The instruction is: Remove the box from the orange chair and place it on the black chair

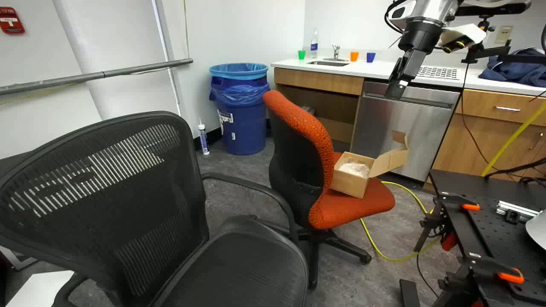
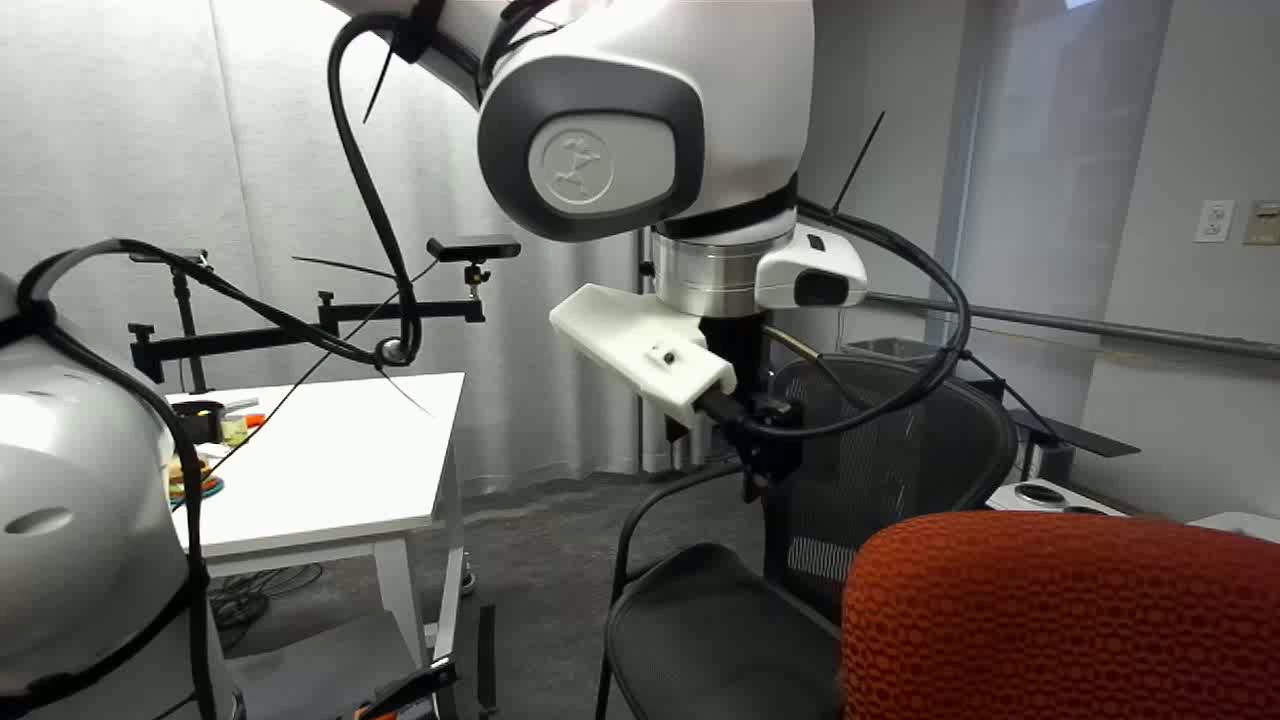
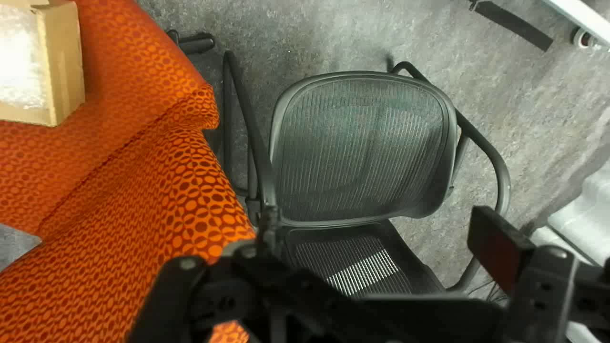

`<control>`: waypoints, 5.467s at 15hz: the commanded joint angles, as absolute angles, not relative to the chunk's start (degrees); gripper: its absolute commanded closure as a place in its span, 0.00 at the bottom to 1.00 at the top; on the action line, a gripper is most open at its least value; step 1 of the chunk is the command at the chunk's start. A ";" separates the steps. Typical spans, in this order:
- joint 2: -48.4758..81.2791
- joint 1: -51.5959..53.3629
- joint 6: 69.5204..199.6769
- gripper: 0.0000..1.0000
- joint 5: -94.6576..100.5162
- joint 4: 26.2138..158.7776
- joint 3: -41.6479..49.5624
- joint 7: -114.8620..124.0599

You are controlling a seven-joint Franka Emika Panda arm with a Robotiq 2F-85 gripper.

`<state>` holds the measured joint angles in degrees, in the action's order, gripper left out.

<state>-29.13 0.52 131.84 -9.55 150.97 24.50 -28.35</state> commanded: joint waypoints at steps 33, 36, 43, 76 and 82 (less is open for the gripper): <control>-15.01 -9.81 134.43 0.00 -6.37 150.89 30.00 -52.08; -8.00 -10.36 138.04 0.34 -8.44 149.84 31.04 -60.46; 3.49 -12.67 143.24 0.89 -17.55 148.27 25.42 -79.49; 25.06 -38.16 134.82 1.00 -77.37 118.08 -6.43 -157.37; 21.69 -27.49 137.80 1.00 -82.68 126.16 -2.32 -154.33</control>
<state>23.78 -36.14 134.97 -80.10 120.64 -8.41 -155.45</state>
